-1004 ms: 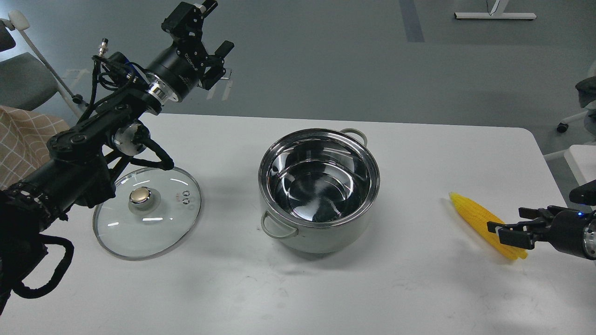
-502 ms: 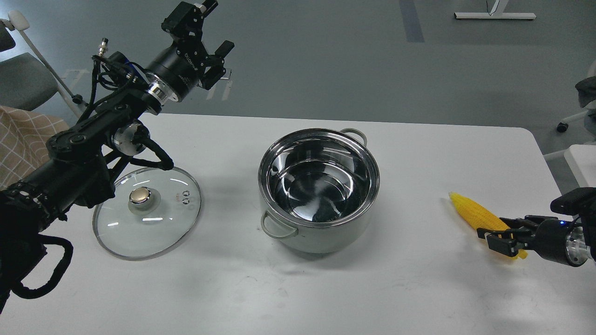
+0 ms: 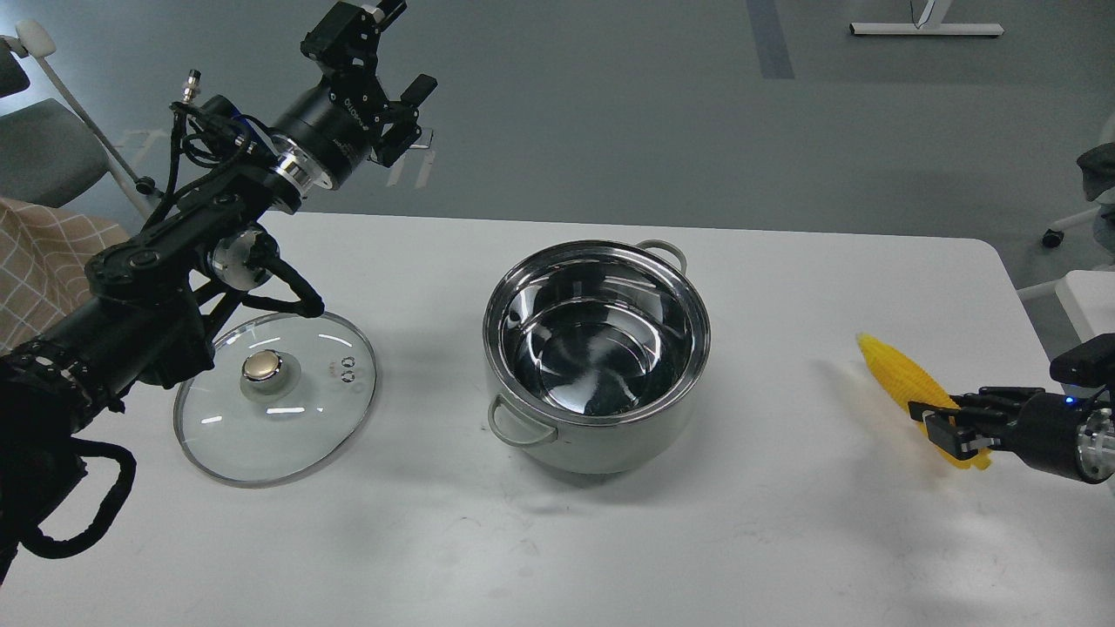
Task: Open pot and put corn in
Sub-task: 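Lift the yellow corn cob up with the right gripper, then move the corn cob over the pot and lower it inside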
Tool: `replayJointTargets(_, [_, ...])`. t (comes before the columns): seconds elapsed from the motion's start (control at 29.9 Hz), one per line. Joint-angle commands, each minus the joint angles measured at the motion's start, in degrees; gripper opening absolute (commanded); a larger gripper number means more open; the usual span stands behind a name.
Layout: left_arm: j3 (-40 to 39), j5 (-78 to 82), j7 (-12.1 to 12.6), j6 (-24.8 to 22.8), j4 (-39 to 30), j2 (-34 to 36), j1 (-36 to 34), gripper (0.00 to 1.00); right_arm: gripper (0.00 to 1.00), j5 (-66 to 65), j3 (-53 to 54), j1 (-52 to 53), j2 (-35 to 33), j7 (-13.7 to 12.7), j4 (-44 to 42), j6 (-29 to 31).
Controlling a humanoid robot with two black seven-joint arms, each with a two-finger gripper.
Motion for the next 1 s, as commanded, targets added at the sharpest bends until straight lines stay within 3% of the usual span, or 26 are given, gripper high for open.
replayJointTargets(0.0, [0.1, 0.0, 0.0, 0.0, 0.0, -0.1, -0.1, 0.96, 0.2, 0.4, 1.5, 3.6, -4.5, 0.0, 4.4, 0.1])
replayJointTargets(0.4, [0.1, 0.0, 0.0, 0.0, 0.0, -0.3, -0.6, 0.96, 0.22, 3.2, 0.7, 20.5, -7.1, 0.0, 8.9, 3.1])
replayJointTargets(0.57, [0.1, 0.0, 0.0, 0.0, 0.0, -0.3, -0.8, 0.96, 0.22, 5.0, -0.3, 28.7, -0.1, 0.0, 8.9, 8.1])
replayJointTargets(0.97, [0.1, 0.0, 0.0, 0.8, 0.0, -0.6, -0.8, 0.96, 0.22, 9.5, -18.1, 45.3, 18.5, 0.0, 6.3, 8.7])
